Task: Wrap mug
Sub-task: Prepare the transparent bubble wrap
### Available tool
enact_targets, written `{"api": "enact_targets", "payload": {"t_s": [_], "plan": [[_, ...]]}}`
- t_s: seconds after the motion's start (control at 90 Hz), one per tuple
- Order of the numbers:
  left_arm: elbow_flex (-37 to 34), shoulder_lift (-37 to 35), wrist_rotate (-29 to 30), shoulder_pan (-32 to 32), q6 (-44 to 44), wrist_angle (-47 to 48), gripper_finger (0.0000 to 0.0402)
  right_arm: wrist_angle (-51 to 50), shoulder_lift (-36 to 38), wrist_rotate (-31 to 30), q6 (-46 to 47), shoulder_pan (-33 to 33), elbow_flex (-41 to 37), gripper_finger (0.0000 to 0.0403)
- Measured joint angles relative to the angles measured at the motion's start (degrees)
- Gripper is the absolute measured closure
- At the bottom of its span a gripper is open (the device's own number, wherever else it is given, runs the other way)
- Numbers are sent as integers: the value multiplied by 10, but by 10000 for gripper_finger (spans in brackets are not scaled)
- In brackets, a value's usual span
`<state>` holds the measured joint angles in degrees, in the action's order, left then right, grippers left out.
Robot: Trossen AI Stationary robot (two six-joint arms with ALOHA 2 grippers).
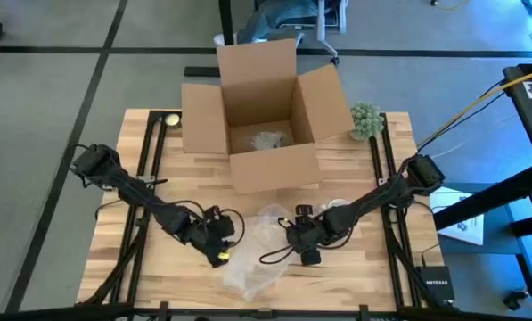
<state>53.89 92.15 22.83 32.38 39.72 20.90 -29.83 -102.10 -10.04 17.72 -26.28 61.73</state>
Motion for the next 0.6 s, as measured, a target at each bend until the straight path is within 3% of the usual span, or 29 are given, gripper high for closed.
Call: {"api": "enact_targets", "payload": {"t_s": [0.333, 0.6], "plan": [[0, 62, -4, 17, 13, 0, 211, 3, 0, 0, 0, 0, 0, 203], [0, 68, 61, 0, 10, 61, 210, 37, 0, 0, 0, 0, 0, 203]]}}
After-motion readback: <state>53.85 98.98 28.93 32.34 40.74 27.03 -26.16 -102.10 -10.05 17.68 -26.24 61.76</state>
